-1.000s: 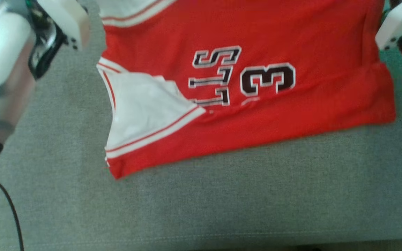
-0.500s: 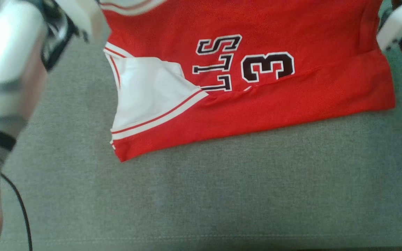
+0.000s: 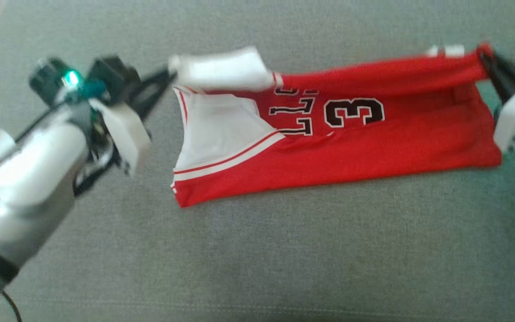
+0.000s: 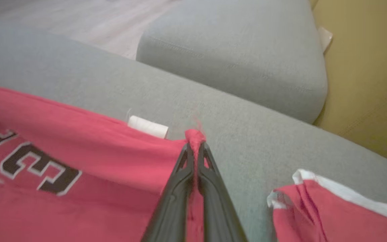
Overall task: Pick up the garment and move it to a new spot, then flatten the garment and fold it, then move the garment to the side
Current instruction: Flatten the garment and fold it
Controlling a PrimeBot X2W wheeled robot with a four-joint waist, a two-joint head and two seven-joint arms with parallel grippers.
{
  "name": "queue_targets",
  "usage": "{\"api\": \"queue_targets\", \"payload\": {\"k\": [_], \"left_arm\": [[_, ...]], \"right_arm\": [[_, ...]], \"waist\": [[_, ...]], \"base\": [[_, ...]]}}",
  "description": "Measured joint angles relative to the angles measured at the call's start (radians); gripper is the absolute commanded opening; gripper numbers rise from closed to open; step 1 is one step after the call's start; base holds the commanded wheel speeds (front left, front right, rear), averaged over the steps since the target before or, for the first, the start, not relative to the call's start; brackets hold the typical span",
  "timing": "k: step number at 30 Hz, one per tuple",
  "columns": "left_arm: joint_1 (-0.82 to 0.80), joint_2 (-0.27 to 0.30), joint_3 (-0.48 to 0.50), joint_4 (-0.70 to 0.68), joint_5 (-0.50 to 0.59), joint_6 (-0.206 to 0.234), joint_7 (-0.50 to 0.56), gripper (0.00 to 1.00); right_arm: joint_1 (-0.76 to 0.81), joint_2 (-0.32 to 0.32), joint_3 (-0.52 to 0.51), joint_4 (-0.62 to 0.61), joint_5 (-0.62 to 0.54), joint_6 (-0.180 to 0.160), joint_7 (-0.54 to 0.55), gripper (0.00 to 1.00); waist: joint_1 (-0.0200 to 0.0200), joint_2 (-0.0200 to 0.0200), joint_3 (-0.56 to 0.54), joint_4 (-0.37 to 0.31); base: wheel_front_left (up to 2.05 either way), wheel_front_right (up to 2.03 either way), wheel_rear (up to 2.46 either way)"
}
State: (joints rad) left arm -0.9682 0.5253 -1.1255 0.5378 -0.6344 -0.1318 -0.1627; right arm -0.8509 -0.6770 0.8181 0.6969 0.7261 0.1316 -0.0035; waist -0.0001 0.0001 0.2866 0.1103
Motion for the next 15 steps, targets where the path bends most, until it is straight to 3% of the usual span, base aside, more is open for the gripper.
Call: {"api": "queue_targets", "payload": {"k": [8, 15], "left_arm": [[0.088, 0.107, -0.089, -0.223, -0.11, 0.0, 0.172, 0.0], [0.121, 0.138, -0.106, -0.306, -0.148, 0.0, 0.233, 0.0]], "right_arm": [[0.058, -0.109, 0.139, -0.088, 0.088, 0.0, 0.106, 0.0], [0.063, -0.161, 0.203, -0.118, 0.148, 0.0, 0.179, 0.0]], "waist": [[0.0, 0.0, -0.031, 0.021], [0.0, 0.0, -0.028, 0.017]], "base": [[0.0, 0.0, 0.0], [0.0, 0.0, 0.0]]}}
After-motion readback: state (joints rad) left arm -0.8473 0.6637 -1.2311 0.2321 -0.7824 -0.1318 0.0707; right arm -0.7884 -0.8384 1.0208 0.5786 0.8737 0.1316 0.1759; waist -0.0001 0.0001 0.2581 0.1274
